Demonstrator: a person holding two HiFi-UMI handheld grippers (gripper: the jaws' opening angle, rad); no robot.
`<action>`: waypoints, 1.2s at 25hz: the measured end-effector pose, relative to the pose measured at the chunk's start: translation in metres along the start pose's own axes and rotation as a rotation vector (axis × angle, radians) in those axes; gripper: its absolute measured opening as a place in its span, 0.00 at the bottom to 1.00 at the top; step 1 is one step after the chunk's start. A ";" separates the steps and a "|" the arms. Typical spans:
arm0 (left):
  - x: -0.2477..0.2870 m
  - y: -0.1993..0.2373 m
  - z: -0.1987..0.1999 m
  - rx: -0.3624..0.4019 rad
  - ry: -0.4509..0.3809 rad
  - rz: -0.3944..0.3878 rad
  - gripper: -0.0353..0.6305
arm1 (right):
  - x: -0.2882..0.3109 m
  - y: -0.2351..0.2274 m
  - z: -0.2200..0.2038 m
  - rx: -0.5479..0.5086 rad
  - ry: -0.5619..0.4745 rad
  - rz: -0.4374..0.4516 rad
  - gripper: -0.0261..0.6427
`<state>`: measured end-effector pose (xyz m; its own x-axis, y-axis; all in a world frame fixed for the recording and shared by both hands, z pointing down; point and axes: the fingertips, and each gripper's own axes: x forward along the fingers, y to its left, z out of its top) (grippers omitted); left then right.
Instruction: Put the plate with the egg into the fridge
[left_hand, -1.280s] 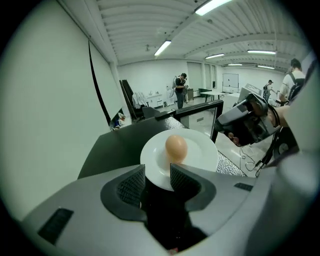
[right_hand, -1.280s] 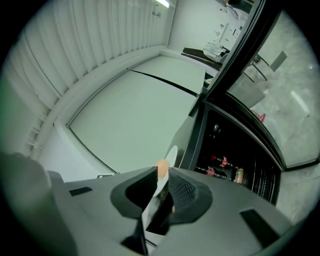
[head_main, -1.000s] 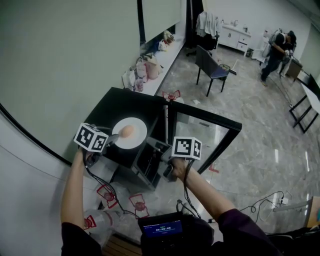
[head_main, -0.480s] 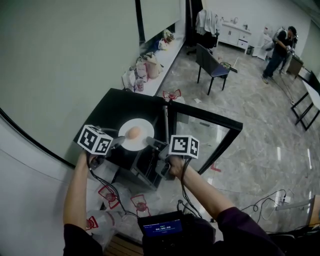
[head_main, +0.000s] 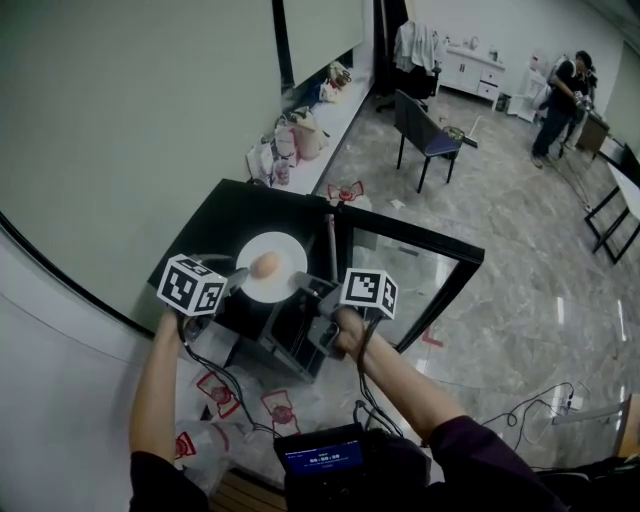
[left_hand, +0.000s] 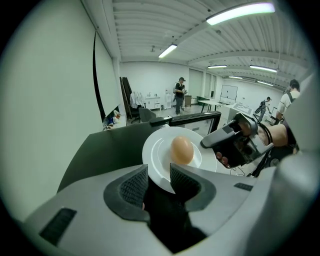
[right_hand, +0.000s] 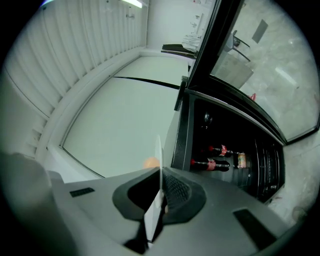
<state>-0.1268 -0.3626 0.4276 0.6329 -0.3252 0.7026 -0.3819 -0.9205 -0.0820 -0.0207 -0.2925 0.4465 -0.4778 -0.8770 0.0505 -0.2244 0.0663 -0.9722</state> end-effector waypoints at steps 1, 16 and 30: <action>-0.003 0.000 0.002 0.000 -0.013 0.006 0.23 | 0.000 -0.001 0.000 0.019 -0.008 -0.001 0.07; -0.055 -0.120 0.078 0.098 -0.437 0.095 0.21 | -0.096 0.006 0.030 0.186 -0.223 0.021 0.07; -0.033 -0.223 0.071 0.019 -0.622 0.103 0.07 | -0.193 -0.018 0.033 0.169 -0.346 -0.008 0.07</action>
<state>-0.0151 -0.1621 0.3722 0.8691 -0.4719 0.1482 -0.4532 -0.8798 -0.1437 0.1041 -0.1400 0.4472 -0.1549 -0.9879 0.0057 -0.0697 0.0052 -0.9976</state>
